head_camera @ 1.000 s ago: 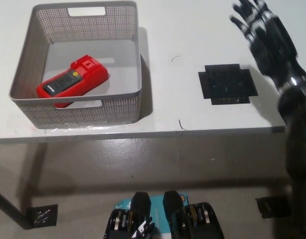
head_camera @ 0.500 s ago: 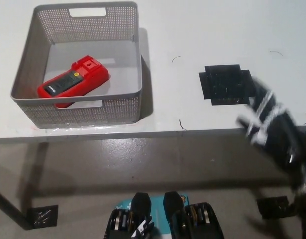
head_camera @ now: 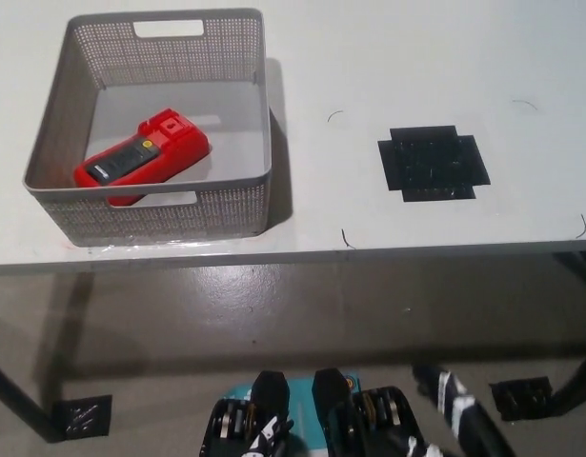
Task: Use the right hand to pick up a multimeter on the right side and put it into a container on the left side
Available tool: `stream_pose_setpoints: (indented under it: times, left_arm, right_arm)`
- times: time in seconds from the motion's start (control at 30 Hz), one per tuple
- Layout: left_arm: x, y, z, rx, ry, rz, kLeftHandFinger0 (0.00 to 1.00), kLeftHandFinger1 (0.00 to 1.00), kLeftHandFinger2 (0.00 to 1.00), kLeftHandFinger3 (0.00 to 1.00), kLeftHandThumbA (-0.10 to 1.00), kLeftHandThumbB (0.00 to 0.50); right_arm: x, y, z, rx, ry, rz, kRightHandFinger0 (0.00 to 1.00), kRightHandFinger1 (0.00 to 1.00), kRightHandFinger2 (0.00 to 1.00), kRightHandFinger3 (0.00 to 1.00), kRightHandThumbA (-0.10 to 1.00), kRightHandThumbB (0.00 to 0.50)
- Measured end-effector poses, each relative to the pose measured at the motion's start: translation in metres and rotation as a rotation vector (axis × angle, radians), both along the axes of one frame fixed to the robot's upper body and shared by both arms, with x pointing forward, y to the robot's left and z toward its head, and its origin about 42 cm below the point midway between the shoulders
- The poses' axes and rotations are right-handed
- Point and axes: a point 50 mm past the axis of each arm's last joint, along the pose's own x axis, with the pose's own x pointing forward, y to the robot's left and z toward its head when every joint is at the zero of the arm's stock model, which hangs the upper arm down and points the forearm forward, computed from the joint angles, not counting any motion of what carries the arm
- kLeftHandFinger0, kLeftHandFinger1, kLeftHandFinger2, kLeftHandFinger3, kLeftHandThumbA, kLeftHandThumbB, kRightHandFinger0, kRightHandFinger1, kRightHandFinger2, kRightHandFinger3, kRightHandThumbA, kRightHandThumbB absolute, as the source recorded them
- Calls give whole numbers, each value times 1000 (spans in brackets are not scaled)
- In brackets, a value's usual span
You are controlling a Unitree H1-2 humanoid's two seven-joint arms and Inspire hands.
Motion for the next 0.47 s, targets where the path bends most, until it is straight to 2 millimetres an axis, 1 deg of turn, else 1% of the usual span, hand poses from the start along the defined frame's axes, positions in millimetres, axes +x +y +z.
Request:
stream_pose_setpoints:
  times: [0.13,0.2,0.23,0.27,0.33,0.47]
  left_arm:
    - [7,0,3,0,-15,0,1000,1000,1000,1000,1000,500]
    - [10,0,5,0,-23,0,1000,1000,1000,1000,1000,498]
    - [12,0,6,-1,-26,1,1000,1000,1000,1000,1000,496]
    - [14,0,7,-1,-31,2,1000,1000,1000,1000,1000,489]
    - [20,1,9,-2,-44,7,1000,1000,1000,1000,1000,497]
    - [28,3,14,-3,-66,26,1000,1000,1000,1000,1000,500]
  right_arm:
    - [-8,-1,-28,-19,58,-2,1000,1000,1000,1000,1000,444]
    - [-10,-1,-39,-27,74,-4,1000,1000,1000,1000,1000,462]
    - [-10,-1,-44,-32,80,-4,1000,1000,1000,1000,1000,463]
    - [-10,-1,-47,-35,81,-3,1000,1000,1000,1000,1000,462]
    - [-10,0,-54,-39,80,1,1000,1000,1000,1000,1000,463]
    - [-6,4,-60,-35,64,10,1000,1000,1000,1000,1000,454]
